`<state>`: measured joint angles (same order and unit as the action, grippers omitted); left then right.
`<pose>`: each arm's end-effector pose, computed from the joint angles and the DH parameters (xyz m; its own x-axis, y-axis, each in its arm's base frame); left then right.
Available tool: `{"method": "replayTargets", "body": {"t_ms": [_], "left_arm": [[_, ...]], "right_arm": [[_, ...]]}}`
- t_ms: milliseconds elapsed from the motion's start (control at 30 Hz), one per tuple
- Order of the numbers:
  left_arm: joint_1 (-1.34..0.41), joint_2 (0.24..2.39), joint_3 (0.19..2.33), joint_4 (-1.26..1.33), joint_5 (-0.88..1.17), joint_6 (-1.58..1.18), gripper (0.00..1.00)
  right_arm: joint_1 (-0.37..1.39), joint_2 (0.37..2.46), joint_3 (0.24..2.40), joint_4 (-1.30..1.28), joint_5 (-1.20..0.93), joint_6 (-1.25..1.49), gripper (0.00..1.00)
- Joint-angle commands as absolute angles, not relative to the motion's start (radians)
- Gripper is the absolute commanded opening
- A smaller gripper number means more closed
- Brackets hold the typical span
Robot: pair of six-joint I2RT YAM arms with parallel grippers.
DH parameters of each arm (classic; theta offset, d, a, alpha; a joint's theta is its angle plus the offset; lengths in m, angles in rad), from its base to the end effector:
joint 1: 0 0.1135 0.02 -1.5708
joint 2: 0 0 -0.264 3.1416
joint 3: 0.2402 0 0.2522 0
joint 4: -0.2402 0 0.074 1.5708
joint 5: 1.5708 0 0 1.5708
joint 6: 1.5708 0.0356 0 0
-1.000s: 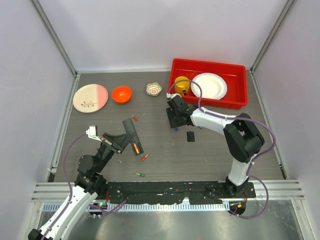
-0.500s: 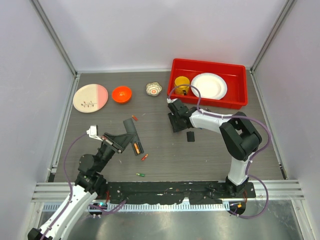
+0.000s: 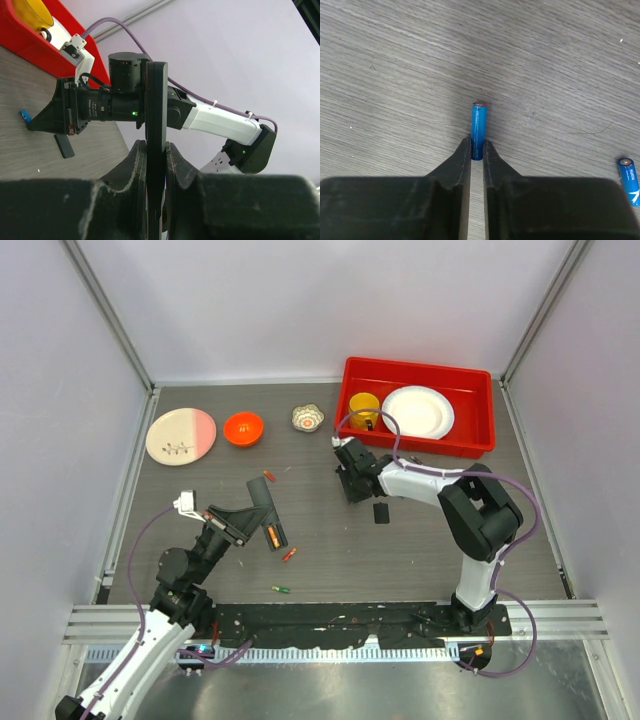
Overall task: Load the batteries into the remote control
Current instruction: Pick up the battery from the center of the board, then load the battery into the remote control.
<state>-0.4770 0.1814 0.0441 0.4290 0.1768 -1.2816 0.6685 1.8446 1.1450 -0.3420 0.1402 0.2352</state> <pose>0.0999 -0.0587 0.2184 -0.5038 -0.8017 -0.3216 0.4164 0.1008 -0.9036 0.2955 0.2270 0.1615 -0.7889 -0.3290 -0.5191 -0.3851 0.9229 0.0003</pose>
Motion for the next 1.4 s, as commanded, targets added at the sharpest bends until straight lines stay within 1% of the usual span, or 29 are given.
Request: {"method": "replayTargets", "body": {"t_ms": [0,33,67,200,233,300,367,433,500,600,667,700,767,900,967,1100,1367], "left_arm": [[-0.476,0.183,-0.049,0.474,0.178,-1.282,0.0],[-0.474,0.19,-0.048,0.476,0.178,-1.282,0.0],[-0.474,0.195,-0.049,0.479,0.175,-1.282,0.0],[-0.476,0.248,-0.045,0.541,0.167,-1.287,0.0],[-0.474,0.29,-0.04,0.561,0.166,-1.289,0.0],[-0.474,0.34,-0.026,0.632,0.17,-1.29,0.0],[-0.474,0.429,-0.015,0.687,0.176,-1.29,0.0],[-0.476,0.492,-0.002,0.771,0.186,-1.296,0.0],[-0.474,0.58,-0.003,0.855,0.198,-1.299,0.0],[-0.474,0.697,0.029,0.963,0.213,-1.308,0.0],[-0.474,0.761,0.031,1.034,0.23,-1.327,0.0],[-0.474,0.823,0.029,1.116,0.236,-1.331,0.0],[-0.476,0.877,0.029,1.219,0.252,-1.354,0.0],[-0.476,0.989,0.034,1.348,0.276,-1.373,0.0],[-0.477,1.025,0.038,1.39,0.29,-1.374,0.0],[-0.477,1.038,0.052,1.394,0.314,-1.37,0.0],[-0.477,1.019,0.055,1.341,0.322,-1.355,0.0]], "right_arm": [[0.67,1.855,1.108,-0.342,0.117,0.253,0.07],[0.67,1.844,1.104,-0.341,0.117,0.264,0.02],[0.669,1.832,1.094,-0.339,0.117,0.279,0.01],[0.683,1.691,1.069,-0.376,0.114,0.392,0.01],[0.689,1.598,1.063,-0.389,0.086,0.452,0.01],[0.702,1.505,1.043,-0.403,0.039,0.495,0.01],[0.741,1.39,1.07,-0.481,0.014,0.54,0.01],[0.806,1.329,1.104,-0.576,-0.018,0.545,0.01],[0.866,1.26,1.158,-0.638,0.039,0.546,0.01],[0.963,1.198,1.204,-0.725,0.061,0.573,0.01],[0.985,1.181,1.221,-0.75,0.026,0.584,0.01],[0.986,1.183,1.226,-0.755,-0.048,0.583,0.01],[0.986,1.204,1.255,-0.781,-0.125,0.574,0.01],[0.991,1.273,1.293,-0.804,-0.256,0.561,0.01],[0.991,1.295,1.296,-0.784,-0.276,0.561,0.01],[0.991,1.325,1.307,-0.759,-0.298,0.563,0.01],[0.992,1.362,1.292,-0.614,-0.311,0.64,0.01]]}}
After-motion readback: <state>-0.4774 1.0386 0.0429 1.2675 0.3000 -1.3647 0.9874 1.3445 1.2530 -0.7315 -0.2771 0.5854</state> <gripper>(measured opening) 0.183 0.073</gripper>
